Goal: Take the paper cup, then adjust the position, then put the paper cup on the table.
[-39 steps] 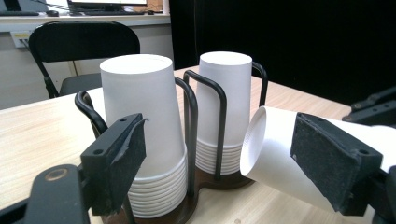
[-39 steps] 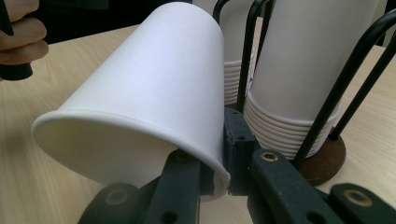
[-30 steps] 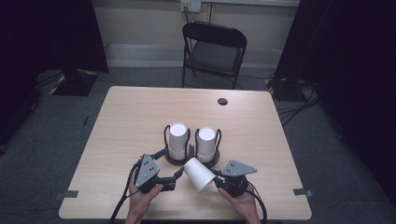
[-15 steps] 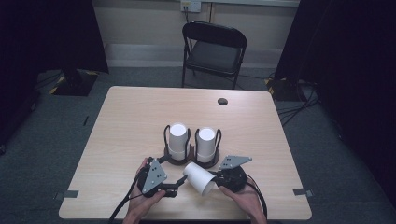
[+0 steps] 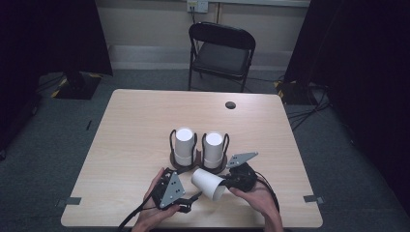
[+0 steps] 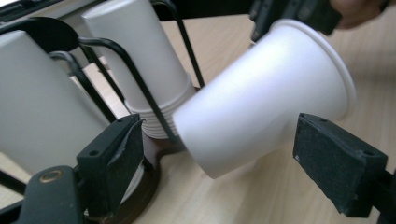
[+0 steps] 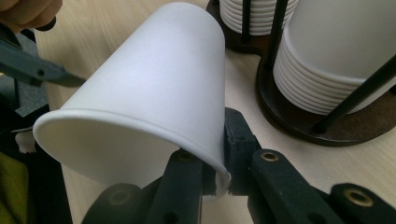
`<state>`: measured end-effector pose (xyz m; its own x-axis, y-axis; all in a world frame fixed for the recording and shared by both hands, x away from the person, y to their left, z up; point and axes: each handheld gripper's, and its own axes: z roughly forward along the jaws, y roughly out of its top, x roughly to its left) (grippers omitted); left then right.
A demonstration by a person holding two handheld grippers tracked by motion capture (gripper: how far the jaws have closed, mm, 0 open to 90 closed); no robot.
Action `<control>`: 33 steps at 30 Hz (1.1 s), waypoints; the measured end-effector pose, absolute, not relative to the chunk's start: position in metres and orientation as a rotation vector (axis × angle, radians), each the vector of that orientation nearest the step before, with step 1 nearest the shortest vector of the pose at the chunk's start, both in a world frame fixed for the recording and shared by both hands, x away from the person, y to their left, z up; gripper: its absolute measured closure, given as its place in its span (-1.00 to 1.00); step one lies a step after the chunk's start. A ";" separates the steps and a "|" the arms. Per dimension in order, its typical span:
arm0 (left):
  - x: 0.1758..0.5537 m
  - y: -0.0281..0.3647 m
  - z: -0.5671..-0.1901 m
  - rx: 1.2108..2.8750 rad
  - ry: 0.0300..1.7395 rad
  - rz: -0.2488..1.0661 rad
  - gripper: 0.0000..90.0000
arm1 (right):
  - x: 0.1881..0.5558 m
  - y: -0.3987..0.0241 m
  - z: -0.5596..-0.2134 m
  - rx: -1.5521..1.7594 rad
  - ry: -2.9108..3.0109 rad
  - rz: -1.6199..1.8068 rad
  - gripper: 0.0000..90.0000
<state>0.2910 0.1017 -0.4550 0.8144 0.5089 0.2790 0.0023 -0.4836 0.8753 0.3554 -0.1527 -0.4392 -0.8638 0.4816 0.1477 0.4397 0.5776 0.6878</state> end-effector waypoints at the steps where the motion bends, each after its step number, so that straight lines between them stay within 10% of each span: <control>1: 0.290 0.100 -0.456 2.006 0.370 0.634 -0.64 | 0.356 -0.152 -0.439 0.802 2.752 1.163 0.89; 33: 0.291 0.082 -0.468 2.149 0.195 0.706 -0.67 | 0.370 -0.132 -0.432 0.759 2.924 0.988 0.89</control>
